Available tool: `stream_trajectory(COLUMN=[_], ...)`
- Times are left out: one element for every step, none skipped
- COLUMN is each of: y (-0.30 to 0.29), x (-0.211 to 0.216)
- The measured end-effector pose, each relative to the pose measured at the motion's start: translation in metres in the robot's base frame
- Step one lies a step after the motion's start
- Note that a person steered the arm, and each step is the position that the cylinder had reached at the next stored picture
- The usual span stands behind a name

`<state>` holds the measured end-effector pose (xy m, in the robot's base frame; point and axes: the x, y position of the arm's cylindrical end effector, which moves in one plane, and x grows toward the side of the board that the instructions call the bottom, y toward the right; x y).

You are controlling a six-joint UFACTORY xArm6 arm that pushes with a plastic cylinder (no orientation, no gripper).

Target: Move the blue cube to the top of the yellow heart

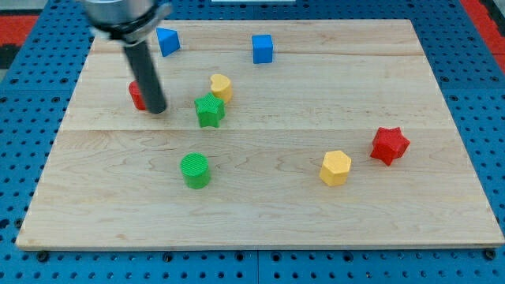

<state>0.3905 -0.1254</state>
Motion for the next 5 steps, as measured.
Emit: stream_trajectory(y=[0.058,0.094,0.115,0.17,0.195], x=[-0.007,-0.008,-0.034,-0.026,-0.06])
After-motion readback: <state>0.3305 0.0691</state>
